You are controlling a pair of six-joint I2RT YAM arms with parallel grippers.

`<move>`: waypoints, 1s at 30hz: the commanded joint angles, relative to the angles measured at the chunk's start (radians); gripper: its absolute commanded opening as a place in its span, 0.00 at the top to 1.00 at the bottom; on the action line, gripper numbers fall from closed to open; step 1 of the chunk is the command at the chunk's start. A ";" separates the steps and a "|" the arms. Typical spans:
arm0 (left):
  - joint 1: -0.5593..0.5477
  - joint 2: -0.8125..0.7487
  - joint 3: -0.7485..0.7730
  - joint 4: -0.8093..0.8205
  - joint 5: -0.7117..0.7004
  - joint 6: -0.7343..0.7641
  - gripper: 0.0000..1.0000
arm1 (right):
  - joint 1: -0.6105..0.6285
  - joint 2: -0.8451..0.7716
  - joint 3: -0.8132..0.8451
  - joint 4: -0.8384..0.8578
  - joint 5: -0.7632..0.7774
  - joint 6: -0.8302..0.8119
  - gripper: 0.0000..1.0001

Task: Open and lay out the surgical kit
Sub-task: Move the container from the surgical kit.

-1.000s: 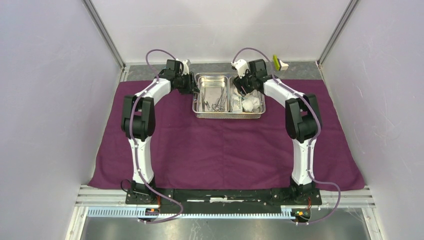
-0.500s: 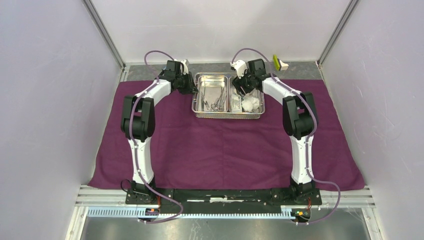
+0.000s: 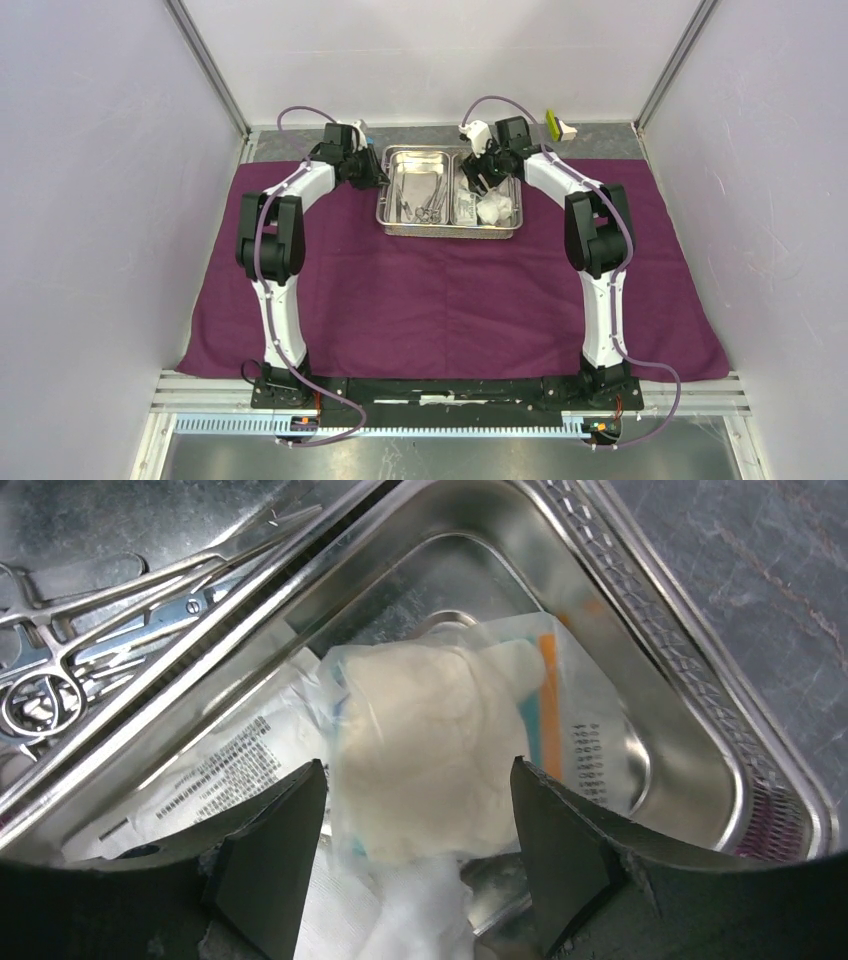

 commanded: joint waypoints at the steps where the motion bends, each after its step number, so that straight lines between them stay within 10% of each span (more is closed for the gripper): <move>1: 0.082 -0.074 -0.009 0.000 -0.014 -0.020 0.98 | 0.007 -0.046 0.060 -0.004 -0.063 0.005 0.24; 30: 0.206 -0.054 -0.055 0.058 -0.014 -0.039 0.98 | 0.099 0.113 0.264 0.008 0.009 0.032 0.21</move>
